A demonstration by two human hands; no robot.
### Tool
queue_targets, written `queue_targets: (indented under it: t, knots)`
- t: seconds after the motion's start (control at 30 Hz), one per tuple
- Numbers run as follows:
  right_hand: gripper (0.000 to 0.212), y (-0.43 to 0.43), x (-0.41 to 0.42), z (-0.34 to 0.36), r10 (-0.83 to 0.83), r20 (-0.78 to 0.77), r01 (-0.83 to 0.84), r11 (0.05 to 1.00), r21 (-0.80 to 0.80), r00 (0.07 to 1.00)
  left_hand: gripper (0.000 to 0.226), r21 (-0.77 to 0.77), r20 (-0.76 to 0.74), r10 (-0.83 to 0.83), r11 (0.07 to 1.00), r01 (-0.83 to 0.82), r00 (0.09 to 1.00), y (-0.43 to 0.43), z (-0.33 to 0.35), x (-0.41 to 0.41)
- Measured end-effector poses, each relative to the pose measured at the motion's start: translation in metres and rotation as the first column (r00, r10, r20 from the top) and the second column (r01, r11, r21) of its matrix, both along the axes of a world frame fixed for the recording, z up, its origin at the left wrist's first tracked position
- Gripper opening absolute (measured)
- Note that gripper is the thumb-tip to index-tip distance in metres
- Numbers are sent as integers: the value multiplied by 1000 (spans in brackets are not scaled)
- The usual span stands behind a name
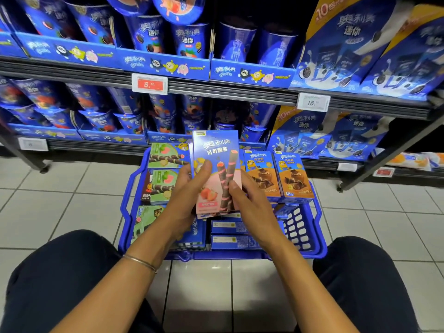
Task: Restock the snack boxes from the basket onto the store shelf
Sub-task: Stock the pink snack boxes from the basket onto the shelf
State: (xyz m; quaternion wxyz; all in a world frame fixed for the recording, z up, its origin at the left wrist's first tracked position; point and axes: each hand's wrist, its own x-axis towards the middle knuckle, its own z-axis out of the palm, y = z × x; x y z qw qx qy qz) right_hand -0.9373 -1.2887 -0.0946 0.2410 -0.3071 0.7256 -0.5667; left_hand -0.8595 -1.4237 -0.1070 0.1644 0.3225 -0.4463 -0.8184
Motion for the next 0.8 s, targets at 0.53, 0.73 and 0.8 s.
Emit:
queue_targets:
  t: [0.53, 0.73, 0.8]
  knots:
    - [96, 47, -27, -52, 477, -150, -171, 564, 808, 866, 60, 104, -98, -17, 994, 28, 995, -4, 8, 3]
    - [79, 44, -26, -58, 457, -226, -135, 632, 763, 861, 65, 62, -94, -41, 997, 47, 995, -4, 8, 3]
    - [71, 45, -26, -57, 438, -268, -125, 684, 718, 858, 60, 62, -108, -45, 997, 52, 993, -4, 8, 2]
